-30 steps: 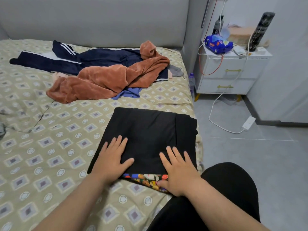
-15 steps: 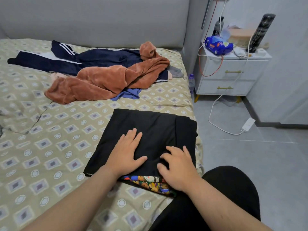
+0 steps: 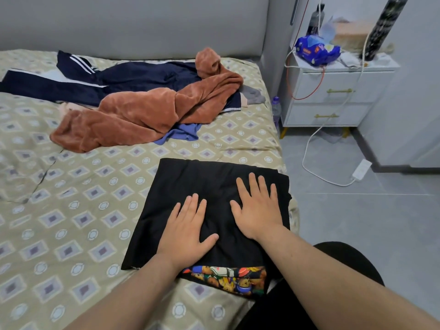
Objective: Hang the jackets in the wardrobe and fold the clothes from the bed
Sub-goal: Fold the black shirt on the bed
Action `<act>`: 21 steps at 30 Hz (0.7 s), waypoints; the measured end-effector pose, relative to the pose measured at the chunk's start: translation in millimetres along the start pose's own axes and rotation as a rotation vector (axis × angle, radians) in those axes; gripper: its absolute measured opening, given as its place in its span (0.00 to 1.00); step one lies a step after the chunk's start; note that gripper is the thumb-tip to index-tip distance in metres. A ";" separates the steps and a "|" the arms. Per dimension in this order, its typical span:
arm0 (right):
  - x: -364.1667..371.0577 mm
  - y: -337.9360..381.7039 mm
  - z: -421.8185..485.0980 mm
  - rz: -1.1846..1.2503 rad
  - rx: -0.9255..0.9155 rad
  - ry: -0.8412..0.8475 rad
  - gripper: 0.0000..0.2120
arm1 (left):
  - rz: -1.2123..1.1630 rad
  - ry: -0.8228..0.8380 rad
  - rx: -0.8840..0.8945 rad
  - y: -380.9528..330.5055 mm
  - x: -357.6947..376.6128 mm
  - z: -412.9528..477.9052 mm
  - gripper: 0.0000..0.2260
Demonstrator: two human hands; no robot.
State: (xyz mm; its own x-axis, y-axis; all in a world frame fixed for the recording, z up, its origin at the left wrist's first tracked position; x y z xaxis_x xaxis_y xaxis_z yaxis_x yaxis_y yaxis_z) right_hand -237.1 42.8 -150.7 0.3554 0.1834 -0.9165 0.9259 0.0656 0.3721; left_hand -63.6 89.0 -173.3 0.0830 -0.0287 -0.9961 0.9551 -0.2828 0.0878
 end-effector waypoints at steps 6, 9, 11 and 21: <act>14.4 -6.2 16.1 -0.007 0.036 0.090 0.32 | 0.013 0.016 -0.014 1.0 6.5 6.6 0.41; 18.3 -9.8 21.7 -0.005 0.050 0.163 0.32 | 0.011 0.032 -0.021 0.5 6.9 9.0 0.41; 17.3 -9.9 21.5 0.006 0.049 0.161 0.32 | 0.011 0.037 -0.024 0.8 6.4 8.7 0.41; 11.3 -25.0 -31.7 0.029 0.087 0.122 0.32 | -0.042 -0.052 -0.218 15.9 -7.0 3.6 0.37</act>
State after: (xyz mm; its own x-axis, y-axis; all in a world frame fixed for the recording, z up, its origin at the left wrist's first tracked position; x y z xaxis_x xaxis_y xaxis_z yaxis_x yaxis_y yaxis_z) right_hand -260.3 74.3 -165.7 0.3691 0.3017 -0.8791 0.9248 -0.0254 0.3796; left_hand -50.1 81.2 -164.9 0.0320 -0.0724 -0.9969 0.9968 -0.0708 0.0371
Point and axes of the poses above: each hand's wrist, its own z-axis towards the middle knuckle, its own x-axis out of the palm, y = z × x, the point moved 8 cm from there along z, towards the middle knuckle, and after that the axes turned 12 degrees about z, right-handed, at the moved point
